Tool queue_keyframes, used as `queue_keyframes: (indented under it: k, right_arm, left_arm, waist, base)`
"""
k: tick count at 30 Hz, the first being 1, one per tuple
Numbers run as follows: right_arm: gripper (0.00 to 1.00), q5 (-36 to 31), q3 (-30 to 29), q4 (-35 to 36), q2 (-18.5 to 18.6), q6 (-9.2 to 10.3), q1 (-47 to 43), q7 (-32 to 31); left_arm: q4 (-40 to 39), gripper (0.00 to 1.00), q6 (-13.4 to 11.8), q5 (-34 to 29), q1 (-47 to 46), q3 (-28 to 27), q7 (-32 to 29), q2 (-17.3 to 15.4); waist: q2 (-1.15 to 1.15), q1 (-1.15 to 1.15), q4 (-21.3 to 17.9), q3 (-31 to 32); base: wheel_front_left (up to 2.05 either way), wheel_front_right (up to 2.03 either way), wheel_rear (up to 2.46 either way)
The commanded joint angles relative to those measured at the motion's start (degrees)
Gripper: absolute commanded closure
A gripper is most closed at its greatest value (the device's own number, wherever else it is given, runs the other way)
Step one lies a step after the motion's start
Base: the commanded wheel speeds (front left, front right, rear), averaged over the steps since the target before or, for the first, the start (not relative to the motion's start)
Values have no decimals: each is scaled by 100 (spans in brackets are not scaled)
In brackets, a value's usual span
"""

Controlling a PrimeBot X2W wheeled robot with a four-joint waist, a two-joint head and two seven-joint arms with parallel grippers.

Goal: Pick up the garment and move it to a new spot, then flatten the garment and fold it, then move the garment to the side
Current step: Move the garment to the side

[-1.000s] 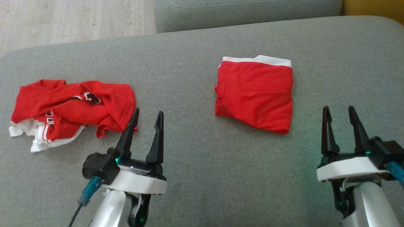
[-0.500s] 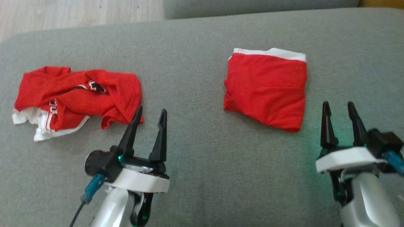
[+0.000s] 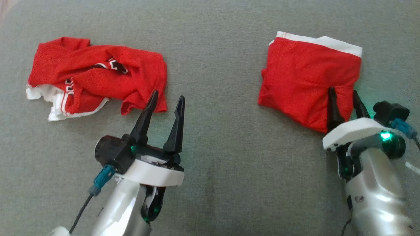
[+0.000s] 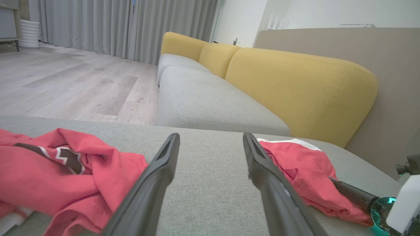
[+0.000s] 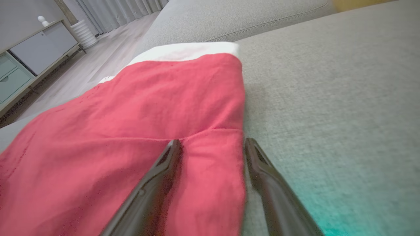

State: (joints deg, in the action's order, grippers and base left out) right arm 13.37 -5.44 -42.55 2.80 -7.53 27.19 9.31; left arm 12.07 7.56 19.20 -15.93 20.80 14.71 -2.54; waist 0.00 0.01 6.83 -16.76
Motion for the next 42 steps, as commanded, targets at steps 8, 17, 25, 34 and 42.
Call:
queue_keyframes:
  k: [8, 17, 25, 34, 42]
  right_arm:
    - [100, -28, 224, -731, 8, 4, 633, 230]
    - [100, -913, 402, -835, 117, 4, 841, 447]
    - [100, -1110, 1490, -613, 960, 4, 892, 30]
    - [100, 29, 2773, 75, 2967, 4, 887, -940]
    - [100, 506, 3179, 272, 4506, 4, 1003, -1470]
  left_arm:
    - [-182, 0, -8, 35, -223, -110, 29, -33]
    - [-233, 0, -8, 46, -216, -83, 29, -33]
    - [-321, 0, -26, 125, -223, 9, 29, -33]
    - [-456, 0, -64, 197, -345, 99, 29, -33]
    - [-520, 0, -44, 171, -561, 95, 29, -33]
  waist:
    - [0, -1, 95, -48]
    - [0, -1, -173, 125]
    - [0, -1, -483, 341]
    - [0, -1, -468, 32]
    - [0, -1, -301, -391]
  base:
    - [0, 0, 0]
    - [0, 0, 0]
    - [0, 0, 0]
    - [0, 0, 0]
    - [0, 0, 0]
